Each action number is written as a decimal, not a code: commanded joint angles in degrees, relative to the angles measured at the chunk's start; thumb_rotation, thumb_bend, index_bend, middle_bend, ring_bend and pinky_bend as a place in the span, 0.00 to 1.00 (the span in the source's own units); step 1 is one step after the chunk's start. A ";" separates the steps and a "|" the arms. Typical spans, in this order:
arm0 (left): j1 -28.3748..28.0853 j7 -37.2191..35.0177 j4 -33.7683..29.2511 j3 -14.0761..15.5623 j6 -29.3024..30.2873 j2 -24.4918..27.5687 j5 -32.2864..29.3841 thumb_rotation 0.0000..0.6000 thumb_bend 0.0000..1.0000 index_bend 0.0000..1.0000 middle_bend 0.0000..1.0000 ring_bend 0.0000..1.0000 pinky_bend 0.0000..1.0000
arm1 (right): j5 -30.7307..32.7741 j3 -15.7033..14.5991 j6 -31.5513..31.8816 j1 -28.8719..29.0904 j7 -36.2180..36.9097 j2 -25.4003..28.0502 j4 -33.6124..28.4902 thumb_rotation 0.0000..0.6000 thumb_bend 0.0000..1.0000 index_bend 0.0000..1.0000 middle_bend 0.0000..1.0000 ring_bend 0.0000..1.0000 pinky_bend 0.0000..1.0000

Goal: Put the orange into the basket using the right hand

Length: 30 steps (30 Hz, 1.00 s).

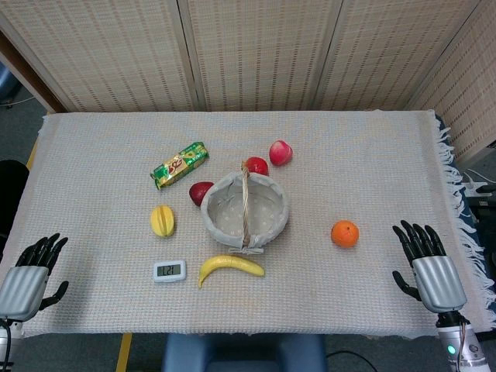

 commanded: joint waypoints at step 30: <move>-0.27 -0.75 -0.88 0.25 -1.69 0.87 -0.97 1.00 0.34 0.00 0.00 0.00 0.11 | 44.50 10.64 -24.79 19.93 -21.08 -10.18 -3.17 1.00 0.12 0.00 0.00 0.00 0.00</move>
